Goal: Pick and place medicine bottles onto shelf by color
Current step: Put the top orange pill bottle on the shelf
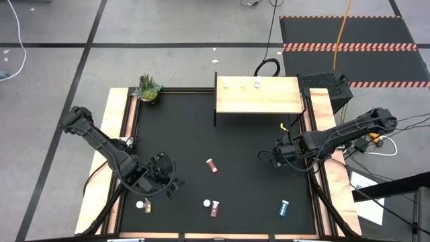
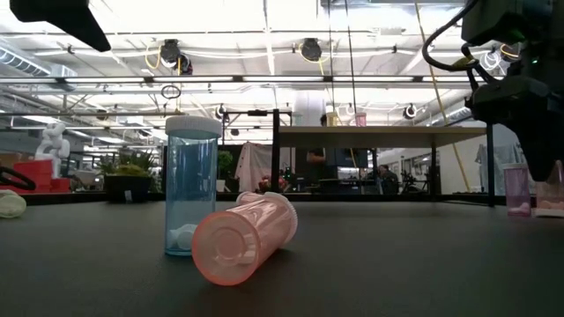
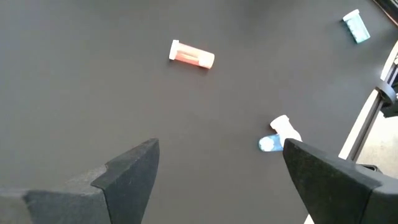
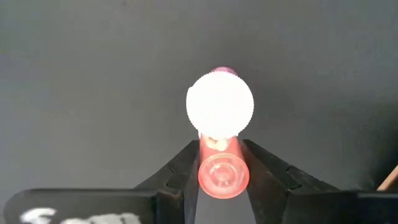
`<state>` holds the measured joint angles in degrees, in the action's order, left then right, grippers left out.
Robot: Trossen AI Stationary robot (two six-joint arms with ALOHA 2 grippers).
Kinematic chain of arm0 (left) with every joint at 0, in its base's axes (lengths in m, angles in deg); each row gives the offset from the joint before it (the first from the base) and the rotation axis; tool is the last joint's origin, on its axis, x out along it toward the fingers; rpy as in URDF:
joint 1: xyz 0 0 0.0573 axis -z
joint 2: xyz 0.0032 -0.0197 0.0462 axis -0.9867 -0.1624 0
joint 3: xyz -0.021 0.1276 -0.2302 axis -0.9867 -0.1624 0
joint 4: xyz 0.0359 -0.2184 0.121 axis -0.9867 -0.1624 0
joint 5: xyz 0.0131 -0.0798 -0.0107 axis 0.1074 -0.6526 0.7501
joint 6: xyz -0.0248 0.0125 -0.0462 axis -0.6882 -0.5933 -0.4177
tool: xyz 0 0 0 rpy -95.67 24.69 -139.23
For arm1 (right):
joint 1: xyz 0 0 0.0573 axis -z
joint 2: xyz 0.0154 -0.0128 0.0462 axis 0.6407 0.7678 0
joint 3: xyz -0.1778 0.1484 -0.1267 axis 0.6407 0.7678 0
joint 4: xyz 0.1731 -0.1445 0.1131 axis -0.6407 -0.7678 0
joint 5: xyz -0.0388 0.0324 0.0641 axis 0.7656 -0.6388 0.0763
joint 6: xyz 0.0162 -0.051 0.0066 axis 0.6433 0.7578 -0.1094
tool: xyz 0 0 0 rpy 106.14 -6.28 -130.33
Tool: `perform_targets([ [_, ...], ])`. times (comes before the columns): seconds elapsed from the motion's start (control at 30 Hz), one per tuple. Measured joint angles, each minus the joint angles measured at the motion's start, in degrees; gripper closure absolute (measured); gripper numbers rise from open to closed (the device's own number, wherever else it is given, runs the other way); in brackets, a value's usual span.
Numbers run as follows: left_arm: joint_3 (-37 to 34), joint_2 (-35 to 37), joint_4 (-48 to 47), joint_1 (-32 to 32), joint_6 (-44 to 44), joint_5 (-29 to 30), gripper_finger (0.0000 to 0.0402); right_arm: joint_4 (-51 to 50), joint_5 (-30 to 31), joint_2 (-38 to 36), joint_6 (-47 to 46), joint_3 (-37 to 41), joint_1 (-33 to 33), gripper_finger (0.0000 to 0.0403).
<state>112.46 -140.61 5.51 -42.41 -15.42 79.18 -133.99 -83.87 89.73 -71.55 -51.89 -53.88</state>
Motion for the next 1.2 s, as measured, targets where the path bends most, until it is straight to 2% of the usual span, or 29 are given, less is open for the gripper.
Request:
perform_targets([
  [0.37, 0.00, 0.00, 0.06, 0.02, 0.13, 0.02, 0.0062, 1.05, -0.88, -0.02, -0.04, 0.00, -0.12, 0.0304],
  [0.47, 0.00, 0.00, 1.34, 0.02, 1.26, 0.38, 0.0062, 7.71, -1.51, -1.18, -1.88, 0.02, -1.68, 0.0304],
  [0.57, 0.00, 0.00, 5.08, 0.02, 7.02, 3.10, 0.0062, 18.01, 1.85, -3.10, -5.53, 0.02, -4.50, 0.0304],
  [0.63, 0.00, 0.00, 9.23, 0.01, 14.41, 6.20, 0.0062, 25.75, 6.62, -4.50, -7.36, 0.02, -6.56, 0.0304],
  [0.73, 0.00, 0.00, 17.49, -0.41, 31.44, 12.61, 0.0062, 38.95, 15.23, -5.94, -6.31, 0.02, -9.10, 0.0304],
  [0.83, 0.00, 0.00, 29.80, -2.58, 51.74, 17.89, 0.0062, 53.81, 21.08, -6.43, 0.74, 0.02, -10.14, 0.0304],
  [0.9, 0.00, 0.00, 40.25, -5.38, 64.34, 18.42, 0.0062, 63.75, 22.73, -6.43, 7.36, 0.00, -10.00, 0.0304],
  [1.0, 0.00, -0.15, 54.69, -11.26, 77.76, 12.91, 0.0062, 77.10, 22.78, -6.08, 16.38, 0.00, -9.00, 0.0304],
  [1.2, 0.00, -1.76, 77.40, -21.29, 90.28, -3.82, 0.0062, 97.60, 19.28, -5.95, 28.92, -0.04, -7.63, 0.0304],
])
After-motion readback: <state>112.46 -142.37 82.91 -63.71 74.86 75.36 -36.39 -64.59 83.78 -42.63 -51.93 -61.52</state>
